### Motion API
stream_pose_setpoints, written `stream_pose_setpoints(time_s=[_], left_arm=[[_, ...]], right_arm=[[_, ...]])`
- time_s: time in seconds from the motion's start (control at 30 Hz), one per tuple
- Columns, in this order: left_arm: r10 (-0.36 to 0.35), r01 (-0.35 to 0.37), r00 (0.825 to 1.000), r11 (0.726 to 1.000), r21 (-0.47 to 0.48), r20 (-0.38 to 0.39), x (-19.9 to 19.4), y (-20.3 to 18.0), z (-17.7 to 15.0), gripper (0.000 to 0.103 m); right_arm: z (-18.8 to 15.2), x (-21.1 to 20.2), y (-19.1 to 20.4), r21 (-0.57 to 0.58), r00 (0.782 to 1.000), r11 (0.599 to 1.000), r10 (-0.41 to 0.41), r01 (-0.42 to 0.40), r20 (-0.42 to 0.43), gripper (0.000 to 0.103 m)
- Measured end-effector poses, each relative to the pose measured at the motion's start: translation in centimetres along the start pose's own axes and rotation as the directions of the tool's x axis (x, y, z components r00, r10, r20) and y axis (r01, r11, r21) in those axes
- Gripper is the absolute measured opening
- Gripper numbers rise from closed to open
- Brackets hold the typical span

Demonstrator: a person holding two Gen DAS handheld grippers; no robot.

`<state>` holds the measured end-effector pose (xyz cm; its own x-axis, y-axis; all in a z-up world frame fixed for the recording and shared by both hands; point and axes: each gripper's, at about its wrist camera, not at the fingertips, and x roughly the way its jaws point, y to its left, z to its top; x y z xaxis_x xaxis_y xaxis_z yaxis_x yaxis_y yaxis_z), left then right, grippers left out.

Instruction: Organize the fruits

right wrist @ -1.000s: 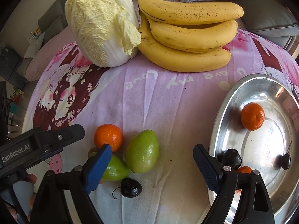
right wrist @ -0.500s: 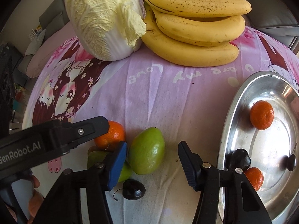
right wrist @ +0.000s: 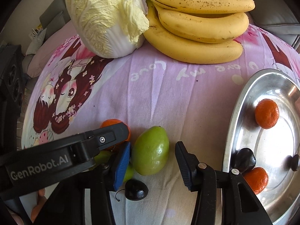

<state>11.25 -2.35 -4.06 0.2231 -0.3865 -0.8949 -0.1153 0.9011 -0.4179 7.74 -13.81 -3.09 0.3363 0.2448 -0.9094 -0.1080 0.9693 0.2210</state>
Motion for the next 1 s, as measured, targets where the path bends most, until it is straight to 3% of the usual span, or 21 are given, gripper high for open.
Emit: stream_pose_setpoints(time_s=[0.23,0.47,1.0], left_arm=[[0.009,-0.007,0.999,0.998,-0.060,0.034,-2.1,2.6,-0.5,0.041],[0.035,-0.028,0.998,0.992,-0.119,0.057,-2.4,4.2,-0.4,0.041],[0.037,-0.033,0.999,0.994,-0.107,0.035,-1.4,4.2,0.0,0.041]], right_arm=[[0.0,-0.1,0.1,-0.004,1.000,1.000,0.018,-0.018,-0.002,0.044],[0.0,-0.2,0.1,-0.005,1.000,1.000,0.013,-0.013,-0.003,0.044],[-0.1,0.1,0.1,-0.013,1.000,1.000,0.001,-0.001,-0.018,0.044]])
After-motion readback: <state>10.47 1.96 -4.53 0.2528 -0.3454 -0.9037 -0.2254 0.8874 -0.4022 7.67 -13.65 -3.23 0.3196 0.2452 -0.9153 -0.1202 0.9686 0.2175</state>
